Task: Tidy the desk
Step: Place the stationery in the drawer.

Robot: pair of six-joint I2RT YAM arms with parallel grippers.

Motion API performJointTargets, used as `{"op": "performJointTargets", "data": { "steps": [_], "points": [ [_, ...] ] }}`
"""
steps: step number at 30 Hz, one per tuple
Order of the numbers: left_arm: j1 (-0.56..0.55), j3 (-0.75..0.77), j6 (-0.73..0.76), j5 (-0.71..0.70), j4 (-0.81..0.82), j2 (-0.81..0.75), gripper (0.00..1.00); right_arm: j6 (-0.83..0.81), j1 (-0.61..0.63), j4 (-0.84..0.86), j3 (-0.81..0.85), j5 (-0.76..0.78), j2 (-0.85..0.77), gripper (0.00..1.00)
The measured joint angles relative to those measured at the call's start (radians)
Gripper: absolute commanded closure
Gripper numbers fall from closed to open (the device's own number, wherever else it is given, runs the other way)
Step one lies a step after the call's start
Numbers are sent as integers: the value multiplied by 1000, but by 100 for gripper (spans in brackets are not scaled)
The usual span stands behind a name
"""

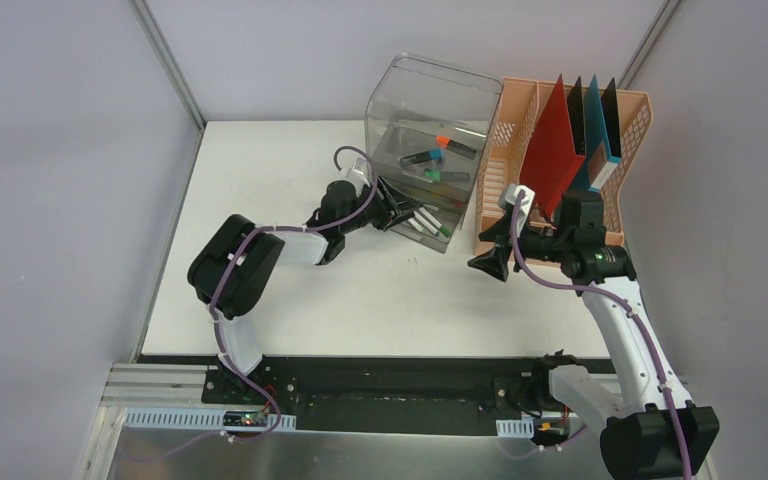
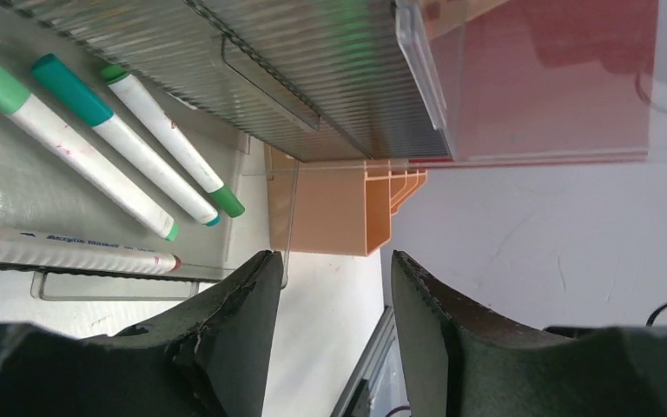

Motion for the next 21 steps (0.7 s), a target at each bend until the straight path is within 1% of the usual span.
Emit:
{"op": "performJointTargets", "data": {
  "steps": [6, 11, 14, 16, 19, 20, 21],
  "points": [
    [0, -79, 95, 29, 23, -63, 48, 0, -2, 0, 0, 0, 0, 31],
    [0, -175, 220, 26, 20, -214, 46, 0, -2, 0, 0, 0, 0, 31],
    [0, -229, 298, 21, 26, -313, 42, 0, -3, 0, 0, 0, 0, 31],
    [0, -262, 346, 14, 31, -373, 37, 0, -5, 0, 0, 0, 0, 31],
    [0, -319, 409, -22, 32, -462, 26, 0, -9, 0, 0, 0, 0, 31],
    [0, -336, 421, -37, 35, -484, 22, 0, -11, 0, 0, 0, 0, 31],
    [0, -362, 438, -56, 40, -513, 16, 0, -11, 0, 0, 0, 0, 31]
  ]
}}
